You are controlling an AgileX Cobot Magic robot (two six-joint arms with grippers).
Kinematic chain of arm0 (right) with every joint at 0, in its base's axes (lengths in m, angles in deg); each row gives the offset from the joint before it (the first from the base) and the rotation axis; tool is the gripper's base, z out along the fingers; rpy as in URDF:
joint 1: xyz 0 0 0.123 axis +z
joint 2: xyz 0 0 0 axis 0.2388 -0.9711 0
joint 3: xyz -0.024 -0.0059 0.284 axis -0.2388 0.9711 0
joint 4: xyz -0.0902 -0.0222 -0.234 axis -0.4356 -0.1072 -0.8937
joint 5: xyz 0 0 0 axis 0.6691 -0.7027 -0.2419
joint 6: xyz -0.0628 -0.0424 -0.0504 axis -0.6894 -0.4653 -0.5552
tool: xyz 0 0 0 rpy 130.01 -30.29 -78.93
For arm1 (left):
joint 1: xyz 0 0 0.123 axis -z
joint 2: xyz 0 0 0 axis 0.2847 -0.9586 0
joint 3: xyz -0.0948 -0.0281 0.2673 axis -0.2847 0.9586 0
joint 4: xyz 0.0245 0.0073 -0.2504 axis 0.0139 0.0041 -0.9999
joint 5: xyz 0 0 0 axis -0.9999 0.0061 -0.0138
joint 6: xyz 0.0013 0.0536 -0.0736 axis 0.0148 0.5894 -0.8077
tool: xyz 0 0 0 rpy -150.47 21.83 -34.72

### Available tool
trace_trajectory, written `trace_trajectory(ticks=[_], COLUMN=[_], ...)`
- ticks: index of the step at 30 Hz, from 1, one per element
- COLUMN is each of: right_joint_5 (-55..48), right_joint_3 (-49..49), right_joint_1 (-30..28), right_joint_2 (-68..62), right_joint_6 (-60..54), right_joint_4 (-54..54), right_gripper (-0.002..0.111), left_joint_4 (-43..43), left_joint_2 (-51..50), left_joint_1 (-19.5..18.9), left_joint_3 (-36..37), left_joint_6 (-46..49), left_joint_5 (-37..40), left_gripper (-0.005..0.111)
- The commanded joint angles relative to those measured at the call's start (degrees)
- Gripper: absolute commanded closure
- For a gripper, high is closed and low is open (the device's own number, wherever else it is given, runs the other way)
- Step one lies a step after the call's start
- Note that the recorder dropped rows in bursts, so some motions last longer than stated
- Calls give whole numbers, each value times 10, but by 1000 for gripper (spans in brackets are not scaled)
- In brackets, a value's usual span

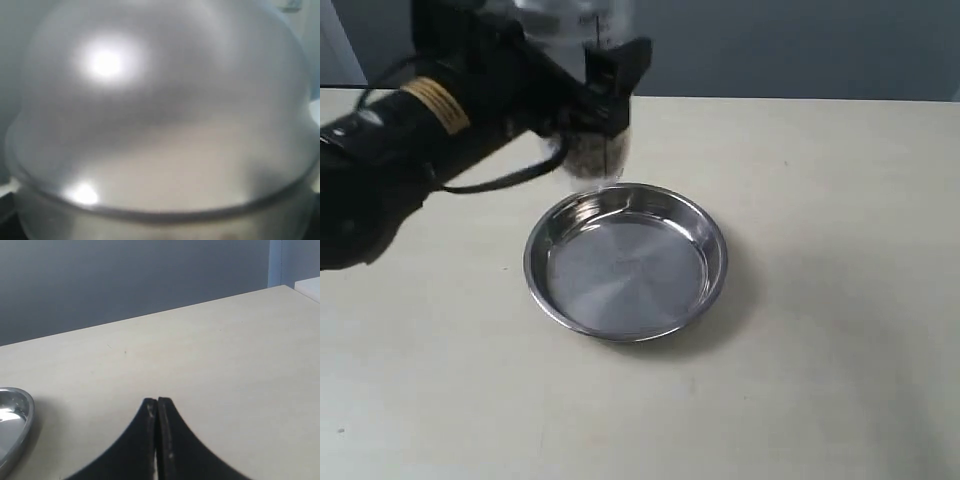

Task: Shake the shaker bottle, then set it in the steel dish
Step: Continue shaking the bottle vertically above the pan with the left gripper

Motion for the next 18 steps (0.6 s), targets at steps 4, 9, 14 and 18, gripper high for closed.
trace_trajectory(ticks=[4, 9, 14, 18], right_joint_5=[6, 6, 6, 6], right_joint_3=[1, 1, 1, 1], right_joint_1=[1, 1, 1, 1], right_joint_2=[3, 3, 3, 3], right_joint_6=[0, 0, 0, 0], right_joint_4=[-1, -1, -1, -1], right_gripper=[109, 109, 109, 109], left_joint_4=[159, 121, 123, 116], left_joint_2=[65, 8, -7, 54], left_joint_1=[-3, -9, -9, -9], left_joint_3=[-11, 3, 3, -54], left_joint_6=[-90, -86, -102, 4], left_joint_5=[-30, -16, -13, 71], left_gripper=[107, 107, 107, 107])
